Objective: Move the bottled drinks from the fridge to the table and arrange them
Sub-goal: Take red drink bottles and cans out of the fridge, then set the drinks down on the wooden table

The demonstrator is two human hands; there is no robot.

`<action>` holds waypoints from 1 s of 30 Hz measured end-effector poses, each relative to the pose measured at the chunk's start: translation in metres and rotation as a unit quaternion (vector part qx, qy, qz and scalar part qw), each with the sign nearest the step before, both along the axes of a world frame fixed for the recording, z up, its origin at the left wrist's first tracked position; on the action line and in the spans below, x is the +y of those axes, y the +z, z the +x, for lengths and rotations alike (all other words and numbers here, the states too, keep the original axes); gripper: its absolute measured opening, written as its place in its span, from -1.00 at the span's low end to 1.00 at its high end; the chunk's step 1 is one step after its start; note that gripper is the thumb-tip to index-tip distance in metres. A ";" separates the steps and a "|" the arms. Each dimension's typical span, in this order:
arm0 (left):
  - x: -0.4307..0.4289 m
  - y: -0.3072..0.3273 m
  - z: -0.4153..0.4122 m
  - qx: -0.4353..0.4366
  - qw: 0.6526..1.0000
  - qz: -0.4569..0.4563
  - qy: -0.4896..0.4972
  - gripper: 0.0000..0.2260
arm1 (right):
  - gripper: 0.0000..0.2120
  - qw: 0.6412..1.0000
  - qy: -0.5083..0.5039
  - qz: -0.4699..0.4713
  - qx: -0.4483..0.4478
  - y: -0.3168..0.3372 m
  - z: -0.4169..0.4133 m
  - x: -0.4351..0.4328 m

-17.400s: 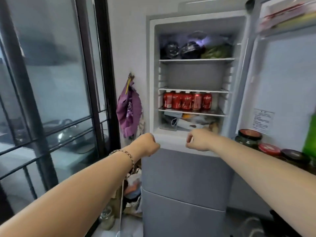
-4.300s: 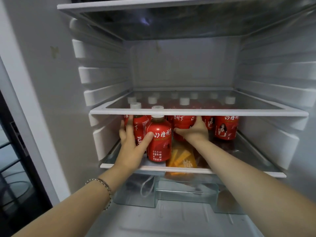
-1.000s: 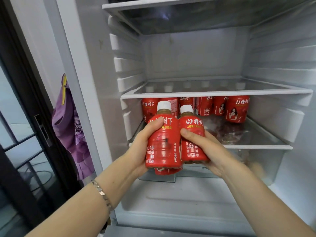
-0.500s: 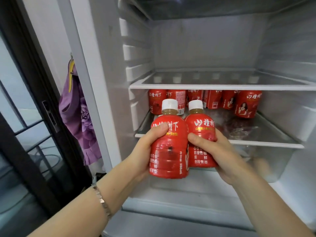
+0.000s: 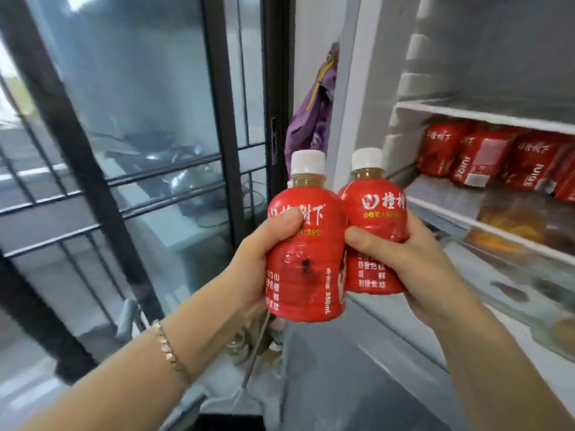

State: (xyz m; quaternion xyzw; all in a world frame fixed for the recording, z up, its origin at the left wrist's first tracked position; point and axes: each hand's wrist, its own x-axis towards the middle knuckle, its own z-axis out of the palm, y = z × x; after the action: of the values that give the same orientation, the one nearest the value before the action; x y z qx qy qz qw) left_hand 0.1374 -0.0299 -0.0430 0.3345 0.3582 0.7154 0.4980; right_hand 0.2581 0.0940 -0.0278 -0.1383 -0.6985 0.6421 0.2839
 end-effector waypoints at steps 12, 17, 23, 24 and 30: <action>-0.281 -0.031 0.087 -0.053 0.916 -0.095 0.387 -0.37 | -0.15 0.926 0.362 -0.053 -0.093 -0.045 -0.037 -0.231; -0.410 -0.035 0.163 -0.053 0.818 -0.133 0.557 -0.11 | -0.12 0.856 0.504 -0.020 -0.113 -0.043 -0.012 -0.370; -0.559 -0.043 0.289 -0.079 0.715 -0.116 0.685 -0.17 | -0.08 0.757 0.641 0.010 -0.127 -0.049 0.060 -0.548; -0.590 -0.044 0.317 -0.082 0.693 -0.113 0.707 -0.26 | -0.10 0.736 0.664 0.011 -0.132 -0.051 0.081 -0.586; -0.729 -0.046 0.459 -0.078 0.577 -0.119 0.804 -0.09 | -0.12 0.636 0.758 0.012 -0.144 -0.066 0.191 -0.765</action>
State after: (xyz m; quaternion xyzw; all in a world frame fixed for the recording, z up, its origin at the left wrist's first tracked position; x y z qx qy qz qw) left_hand 0.5969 -0.7594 -0.0893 -0.2101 0.5222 0.7968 -0.2197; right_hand 0.4487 -0.6711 -0.0943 0.3531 -0.5977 0.5949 -0.4051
